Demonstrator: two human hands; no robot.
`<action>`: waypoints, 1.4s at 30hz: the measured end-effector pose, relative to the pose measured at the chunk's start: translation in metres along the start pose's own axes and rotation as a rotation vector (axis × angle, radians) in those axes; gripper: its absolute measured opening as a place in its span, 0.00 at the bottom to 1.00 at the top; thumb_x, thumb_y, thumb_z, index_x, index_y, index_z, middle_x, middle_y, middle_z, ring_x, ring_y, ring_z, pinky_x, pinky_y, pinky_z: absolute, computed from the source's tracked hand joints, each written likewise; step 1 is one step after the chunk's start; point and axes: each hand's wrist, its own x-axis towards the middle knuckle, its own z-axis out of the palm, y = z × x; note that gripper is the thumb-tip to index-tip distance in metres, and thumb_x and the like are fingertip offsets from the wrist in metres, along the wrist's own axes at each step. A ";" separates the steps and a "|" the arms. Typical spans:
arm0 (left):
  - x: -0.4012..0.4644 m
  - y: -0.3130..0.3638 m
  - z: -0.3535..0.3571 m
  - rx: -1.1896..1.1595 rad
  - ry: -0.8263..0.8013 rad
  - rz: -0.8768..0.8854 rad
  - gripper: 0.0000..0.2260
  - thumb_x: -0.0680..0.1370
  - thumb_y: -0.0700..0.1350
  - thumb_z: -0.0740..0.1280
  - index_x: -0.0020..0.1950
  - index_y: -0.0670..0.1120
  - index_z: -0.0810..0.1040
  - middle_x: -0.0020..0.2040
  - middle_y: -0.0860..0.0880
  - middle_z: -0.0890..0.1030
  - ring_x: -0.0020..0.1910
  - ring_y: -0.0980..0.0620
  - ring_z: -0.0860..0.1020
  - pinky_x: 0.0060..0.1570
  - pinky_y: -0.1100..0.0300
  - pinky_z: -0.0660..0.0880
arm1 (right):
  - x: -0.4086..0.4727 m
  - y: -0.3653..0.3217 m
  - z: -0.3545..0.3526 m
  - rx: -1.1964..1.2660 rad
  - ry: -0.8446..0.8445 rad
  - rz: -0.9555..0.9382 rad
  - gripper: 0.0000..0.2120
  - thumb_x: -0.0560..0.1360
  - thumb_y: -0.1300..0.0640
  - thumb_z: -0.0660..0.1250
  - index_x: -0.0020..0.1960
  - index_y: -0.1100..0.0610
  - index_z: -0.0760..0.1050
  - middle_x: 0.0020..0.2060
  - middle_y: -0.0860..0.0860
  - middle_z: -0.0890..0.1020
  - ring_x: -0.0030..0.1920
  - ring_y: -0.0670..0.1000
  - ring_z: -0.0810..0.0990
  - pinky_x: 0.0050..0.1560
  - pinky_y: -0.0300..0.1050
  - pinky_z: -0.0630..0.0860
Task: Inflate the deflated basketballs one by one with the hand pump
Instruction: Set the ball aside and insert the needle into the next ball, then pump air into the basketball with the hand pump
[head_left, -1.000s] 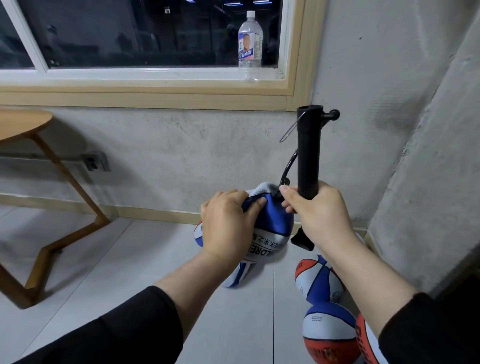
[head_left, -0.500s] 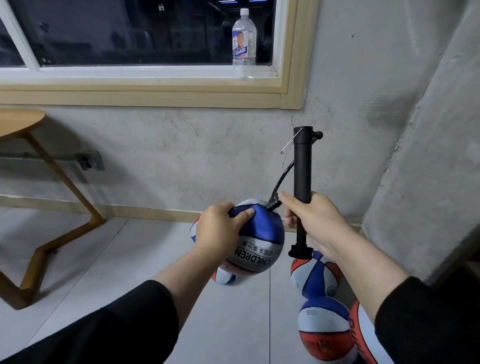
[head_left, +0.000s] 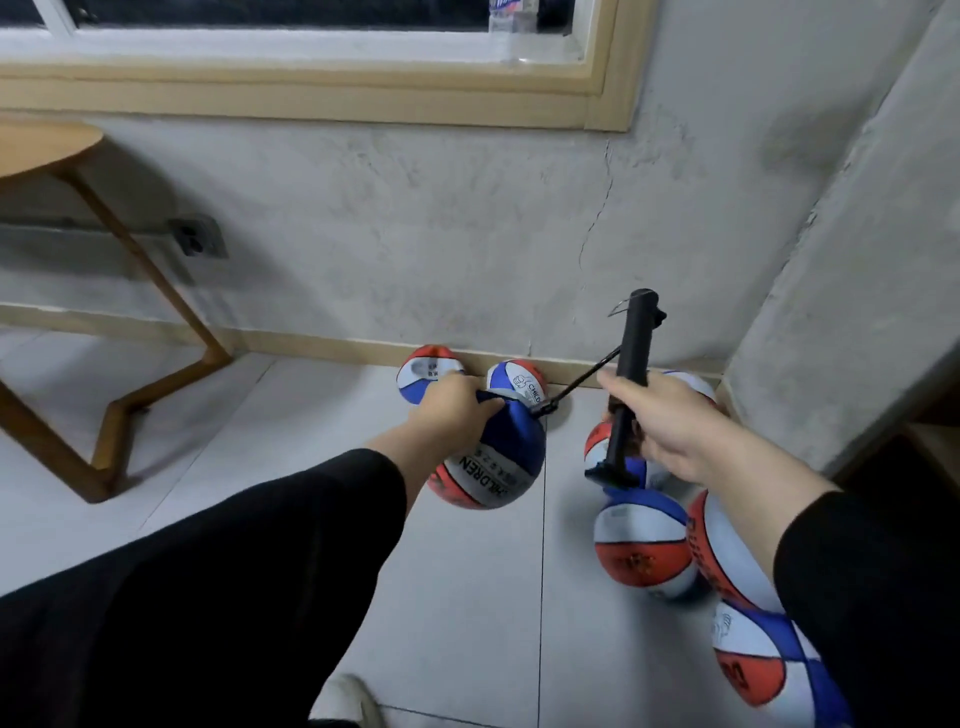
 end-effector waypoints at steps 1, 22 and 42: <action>-0.001 -0.005 0.010 0.017 -0.016 -0.007 0.11 0.83 0.52 0.66 0.47 0.46 0.79 0.43 0.48 0.77 0.44 0.45 0.74 0.45 0.53 0.71 | -0.003 0.010 0.001 -0.048 -0.027 0.003 0.10 0.82 0.49 0.67 0.47 0.54 0.74 0.40 0.53 0.76 0.37 0.50 0.76 0.39 0.46 0.77; -0.026 -0.068 0.188 0.074 -0.154 -0.166 0.13 0.85 0.46 0.59 0.65 0.44 0.77 0.65 0.44 0.75 0.61 0.39 0.76 0.61 0.48 0.72 | -0.002 0.197 0.001 -0.203 0.022 0.141 0.14 0.84 0.46 0.63 0.53 0.57 0.78 0.40 0.53 0.81 0.35 0.53 0.78 0.40 0.48 0.77; -0.068 0.014 0.136 -1.244 -0.081 -0.552 0.07 0.86 0.48 0.63 0.56 0.44 0.72 0.40 0.44 0.79 0.37 0.47 0.79 0.38 0.52 0.77 | -0.041 0.180 0.030 -0.129 0.188 0.139 0.19 0.86 0.43 0.55 0.51 0.55 0.76 0.46 0.52 0.84 0.44 0.57 0.83 0.50 0.57 0.82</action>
